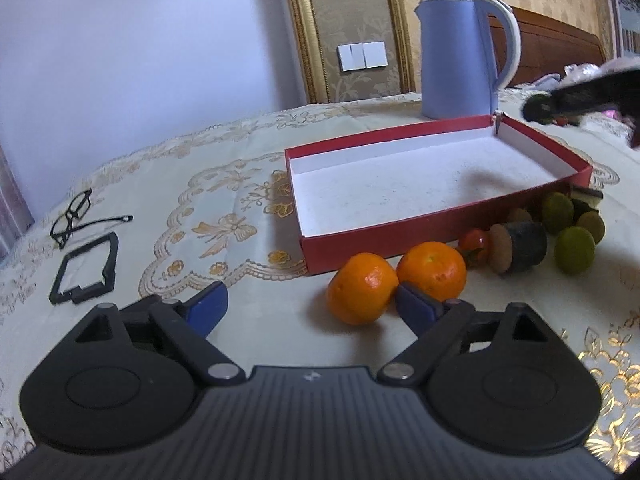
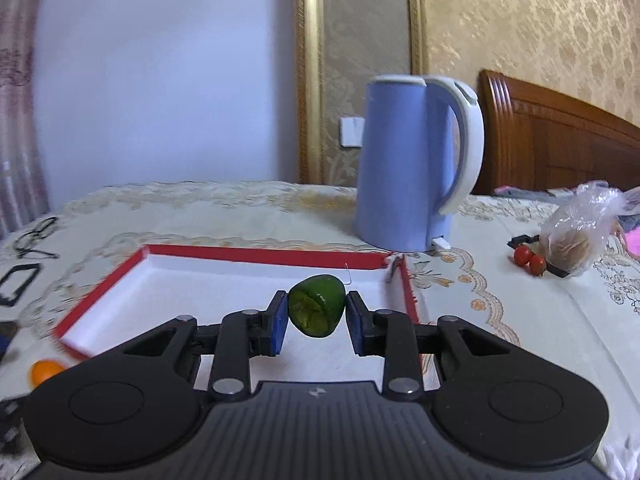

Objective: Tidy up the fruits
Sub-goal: 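Carry the lime into the red box and open the right gripper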

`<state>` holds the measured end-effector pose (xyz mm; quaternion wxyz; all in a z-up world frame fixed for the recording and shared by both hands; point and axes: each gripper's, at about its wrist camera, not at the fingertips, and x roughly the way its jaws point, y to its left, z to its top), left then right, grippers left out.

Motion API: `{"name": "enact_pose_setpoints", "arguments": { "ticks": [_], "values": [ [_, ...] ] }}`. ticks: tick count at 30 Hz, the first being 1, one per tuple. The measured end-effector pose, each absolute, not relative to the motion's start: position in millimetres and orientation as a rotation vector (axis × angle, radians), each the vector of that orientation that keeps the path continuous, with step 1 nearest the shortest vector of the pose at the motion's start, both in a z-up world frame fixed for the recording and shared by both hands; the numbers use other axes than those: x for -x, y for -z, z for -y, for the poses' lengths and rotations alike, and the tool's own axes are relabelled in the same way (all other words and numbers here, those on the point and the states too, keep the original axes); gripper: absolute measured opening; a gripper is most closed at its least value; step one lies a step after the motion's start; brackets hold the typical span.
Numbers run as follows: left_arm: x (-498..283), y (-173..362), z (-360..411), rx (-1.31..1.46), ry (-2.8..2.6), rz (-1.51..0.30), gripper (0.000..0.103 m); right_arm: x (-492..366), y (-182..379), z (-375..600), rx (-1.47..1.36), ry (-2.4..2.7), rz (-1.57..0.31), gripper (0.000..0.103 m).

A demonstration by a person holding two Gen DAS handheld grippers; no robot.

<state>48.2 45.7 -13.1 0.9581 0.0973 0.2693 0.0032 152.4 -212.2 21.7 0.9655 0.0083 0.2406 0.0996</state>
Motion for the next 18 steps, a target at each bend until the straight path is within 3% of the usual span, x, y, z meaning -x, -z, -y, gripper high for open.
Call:
{"name": "enact_pose_setpoints", "arguments": {
  "ticks": [8,10,12,14,18],
  "values": [
    [-54,16,-39,-0.246,0.0,-0.547,0.09,-201,0,211,0.011,-0.106,-0.614,0.031],
    [-57,16,-42,-0.238,0.007,-0.546,0.09,-191,2,213,0.013,-0.105,-0.613,0.042],
    [-61,17,-44,-0.228,0.013,-0.552,0.091,-171,-2,213,0.007,-0.107,-0.568,0.07],
    [-63,16,-46,-0.228,0.017,-0.561,0.09,-147,-8,211,0.021,-0.113,-0.502,0.081],
    [-62,15,-46,-0.246,0.023,-0.555,0.088,-103,-18,213,-0.024,-0.165,-0.432,0.084]
  ]
}}
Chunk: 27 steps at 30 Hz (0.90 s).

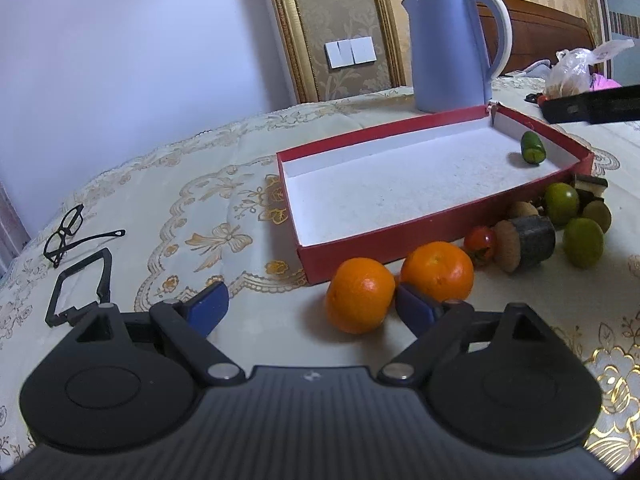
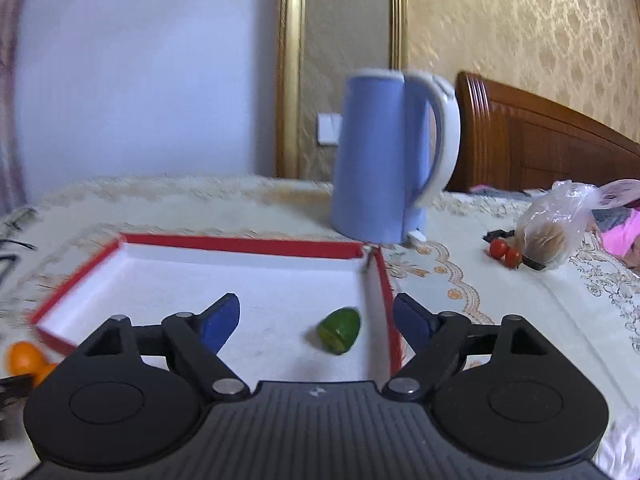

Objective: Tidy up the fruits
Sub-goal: 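Carry the lime into the red box and open the right gripper, then grasp a mandarin orange with the left gripper and drop it in the box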

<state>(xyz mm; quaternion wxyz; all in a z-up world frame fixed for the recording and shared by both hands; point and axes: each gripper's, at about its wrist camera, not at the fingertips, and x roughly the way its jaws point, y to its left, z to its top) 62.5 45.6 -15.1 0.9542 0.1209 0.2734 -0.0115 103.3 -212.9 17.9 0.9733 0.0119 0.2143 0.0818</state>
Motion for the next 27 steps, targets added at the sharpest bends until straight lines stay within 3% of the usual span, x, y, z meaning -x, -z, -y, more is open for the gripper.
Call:
{"name": "enact_pose_setpoints", "arguments": {
  "ticks": [6,7,8,10,19,27],
  "values": [
    [-75,15,-43,-0.218,0.041,-0.577,0.071,-62,-10,223,-0.165,-0.204,-0.4,0.084],
    [-78,16,-44,-0.206,0.052,-0.589,0.062,-58,-7,227,-0.192,-0.201,-0.404,0.084],
    [-81,18,-45,-0.187,0.066,-0.608,0.046,-54,-4,230,-0.217,-0.202,-0.408,0.084],
    [-86,20,-49,-0.131,0.098,-0.642,0.034,-50,-1,238,-0.26,-0.205,-0.414,0.084],
    [-74,17,-55,-0.084,0.06,-0.619,0.033,-39,3,245,-0.269,-0.202,-0.396,0.084],
    [-70,-19,-46,-0.112,0.053,-0.526,0.033,-35,8,234,-0.168,-0.184,-0.417,0.084]
  ]
}}
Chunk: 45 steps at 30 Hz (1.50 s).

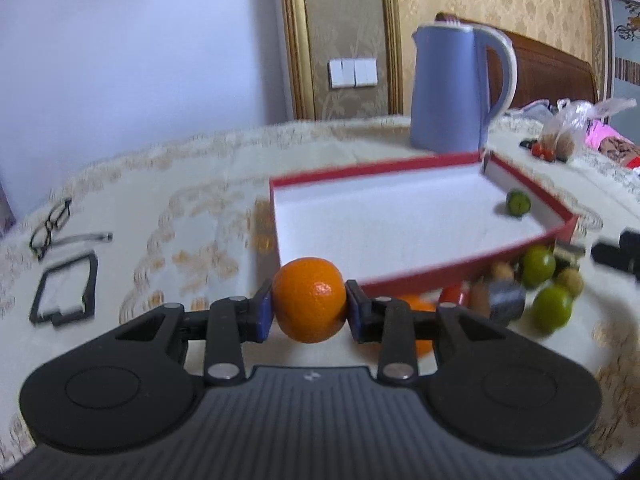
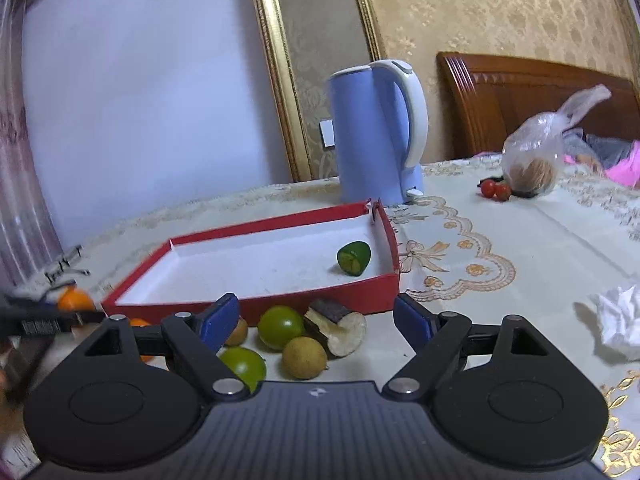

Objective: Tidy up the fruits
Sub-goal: 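Grasp a mandarin orange with the left gripper and drop it in the box, then grasp a round green lime with the right gripper and place it in the box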

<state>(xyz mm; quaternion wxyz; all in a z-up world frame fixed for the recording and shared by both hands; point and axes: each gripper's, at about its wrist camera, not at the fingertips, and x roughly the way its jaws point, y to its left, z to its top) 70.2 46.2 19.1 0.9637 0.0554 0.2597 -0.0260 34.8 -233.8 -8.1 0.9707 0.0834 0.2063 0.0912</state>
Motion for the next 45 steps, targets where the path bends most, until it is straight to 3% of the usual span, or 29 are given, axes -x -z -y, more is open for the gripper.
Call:
{"name": "enact_pose_setpoints", "arguments": {
  "ticks": [7,19,21,23,25,27,35,43,45],
  "values": [
    [-130,-40,-29,-0.098,0.061,-0.553,0.034,-26,3,230,-0.14,-0.208,-0.393,0.085],
    [-227,-31,-6,-0.125,-0.023,-0.629,0.034,-20,6,231,-0.095,-0.211,-0.383,0.085],
    [-227,-33,-2,-0.13,-0.03,-0.621,0.04,-19,6,231,-0.093,-0.21,-0.384,0.085],
    [-221,-36,-1,-0.12,-0.017,-0.608,0.061,-19,6,232,-0.088,-0.203,-0.382,0.085],
    [-213,-37,0,-0.121,-0.019,-0.595,0.072,-17,5,233,-0.076,-0.189,-0.375,0.085],
    [-202,-38,0,-0.125,-0.035,-0.584,0.073,-16,5,234,-0.072,-0.18,-0.371,0.085],
    [-131,-31,-21,0.029,-0.063,-0.538,0.098,-12,15,229,-0.015,-0.222,-0.391,0.085],
    [-82,-14,-38,0.059,-0.211,-0.472,0.103,-11,16,210,0.003,-0.337,-0.427,0.084],
    [-77,-11,-43,0.078,-0.212,-0.48,0.103,-13,16,202,0.026,-0.36,-0.439,0.069]
  ]
}}
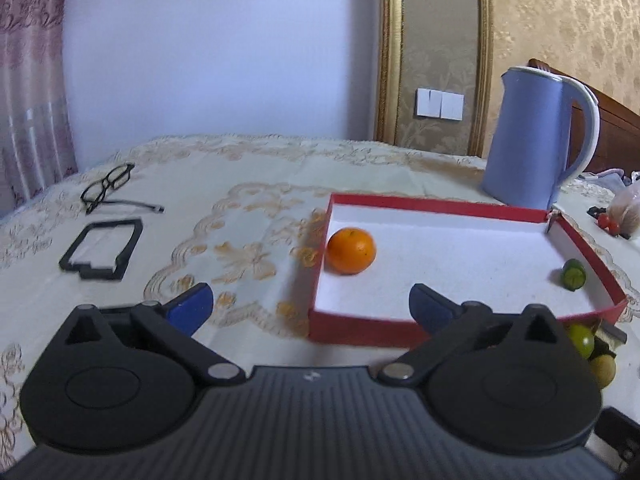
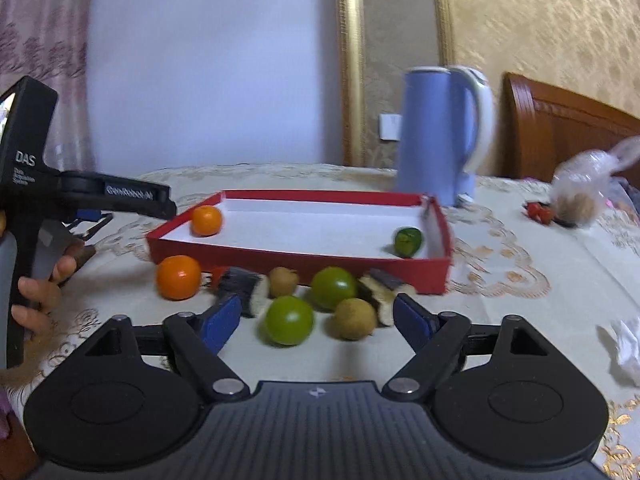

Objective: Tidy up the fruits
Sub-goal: 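Grasp a round green lime with the right gripper and place it in the box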

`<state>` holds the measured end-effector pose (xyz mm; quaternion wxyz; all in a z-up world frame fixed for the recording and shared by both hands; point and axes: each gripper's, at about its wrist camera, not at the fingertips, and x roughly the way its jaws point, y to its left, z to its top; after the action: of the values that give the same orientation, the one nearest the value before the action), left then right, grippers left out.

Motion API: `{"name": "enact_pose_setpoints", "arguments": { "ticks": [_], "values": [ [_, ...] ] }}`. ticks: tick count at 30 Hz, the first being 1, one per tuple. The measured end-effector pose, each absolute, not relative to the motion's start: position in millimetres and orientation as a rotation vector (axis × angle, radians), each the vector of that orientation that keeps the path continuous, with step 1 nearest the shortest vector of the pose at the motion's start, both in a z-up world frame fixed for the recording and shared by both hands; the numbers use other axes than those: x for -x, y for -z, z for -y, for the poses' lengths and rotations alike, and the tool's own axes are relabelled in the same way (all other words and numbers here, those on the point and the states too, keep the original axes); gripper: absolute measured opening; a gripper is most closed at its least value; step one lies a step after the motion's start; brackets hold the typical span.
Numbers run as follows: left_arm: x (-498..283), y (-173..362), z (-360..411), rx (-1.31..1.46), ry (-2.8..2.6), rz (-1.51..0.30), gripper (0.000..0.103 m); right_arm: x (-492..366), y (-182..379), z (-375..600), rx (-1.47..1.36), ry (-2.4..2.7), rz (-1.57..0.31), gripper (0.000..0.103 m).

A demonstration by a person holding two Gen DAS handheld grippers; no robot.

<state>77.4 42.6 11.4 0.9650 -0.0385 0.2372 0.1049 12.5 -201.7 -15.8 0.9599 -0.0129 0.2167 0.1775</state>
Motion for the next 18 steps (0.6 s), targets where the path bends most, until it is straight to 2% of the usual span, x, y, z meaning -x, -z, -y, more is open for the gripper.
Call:
{"name": "enact_pose_setpoints", "arguments": {
  "ticks": [2,7,11,15,18],
  "values": [
    [-74,-11,-46,0.093,-0.196,-0.483,0.103,-16,16,196,0.034,-0.378,-0.457,0.058],
    [-62,-14,-37,0.051,-0.196,-0.444,0.103,-25,21,187,0.074,-0.371,-0.483,0.055],
    [-60,-13,-29,0.017,-0.197,-0.433,0.103,-32,23,183,0.083,-0.383,-0.51,0.047],
    [-58,-11,-27,0.008,-0.19,-0.434,0.103,-40,27,179,0.11,-0.376,-0.545,0.034],
    [-58,-11,-28,0.008,-0.193,-0.435,0.103,-42,27,179,0.11,-0.376,-0.555,0.033]
  ]
}}
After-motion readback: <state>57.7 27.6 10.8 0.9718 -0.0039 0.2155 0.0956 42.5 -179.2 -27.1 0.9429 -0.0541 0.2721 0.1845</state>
